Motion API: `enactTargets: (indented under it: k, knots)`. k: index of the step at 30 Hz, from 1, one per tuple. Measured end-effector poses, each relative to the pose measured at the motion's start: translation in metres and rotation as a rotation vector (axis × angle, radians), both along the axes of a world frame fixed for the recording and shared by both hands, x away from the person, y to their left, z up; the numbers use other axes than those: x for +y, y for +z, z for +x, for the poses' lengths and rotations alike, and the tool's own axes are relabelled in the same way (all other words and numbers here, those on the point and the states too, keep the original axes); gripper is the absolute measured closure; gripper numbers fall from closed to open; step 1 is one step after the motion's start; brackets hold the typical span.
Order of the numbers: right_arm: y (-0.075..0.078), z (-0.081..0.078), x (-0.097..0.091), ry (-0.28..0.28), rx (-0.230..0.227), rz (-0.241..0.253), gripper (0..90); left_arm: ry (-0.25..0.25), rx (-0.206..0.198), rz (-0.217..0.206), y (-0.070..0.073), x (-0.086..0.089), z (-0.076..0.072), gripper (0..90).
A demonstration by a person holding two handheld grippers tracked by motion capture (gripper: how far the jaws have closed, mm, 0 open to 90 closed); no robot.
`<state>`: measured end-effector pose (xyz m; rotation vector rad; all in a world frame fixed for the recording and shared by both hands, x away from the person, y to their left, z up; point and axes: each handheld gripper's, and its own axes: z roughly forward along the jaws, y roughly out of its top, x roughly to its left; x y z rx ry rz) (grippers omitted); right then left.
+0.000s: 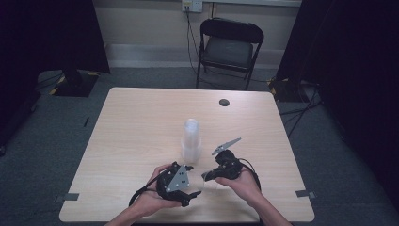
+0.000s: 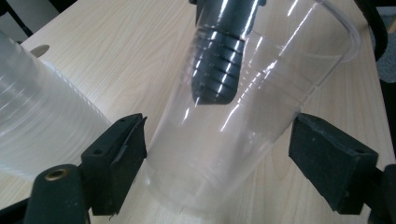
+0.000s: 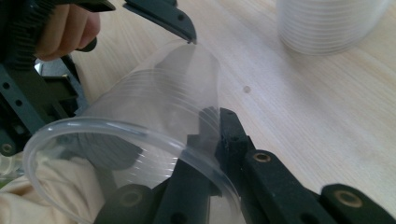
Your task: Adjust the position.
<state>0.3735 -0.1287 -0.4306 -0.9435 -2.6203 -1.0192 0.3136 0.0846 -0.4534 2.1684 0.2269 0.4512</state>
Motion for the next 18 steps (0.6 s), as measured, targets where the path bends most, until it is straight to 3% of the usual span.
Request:
enactTargets:
  k: [7,9,18]
  knots:
    - [0.001,0.003,0.010,0.012,0.008,-0.009,90.0,0.008,-0.010,0.005,-0.002,-0.005,0.002,19.7]
    - [0.000,0.005,0.011,0.007,0.023,-0.007,90.0,-0.005,-0.035,0.001,-0.002,-0.007,0.002,20.7]
    - [-0.001,0.007,0.021,0.010,0.046,-0.025,89.3,-0.031,-0.074,-0.013,0.002,-0.011,-0.004,21.8]
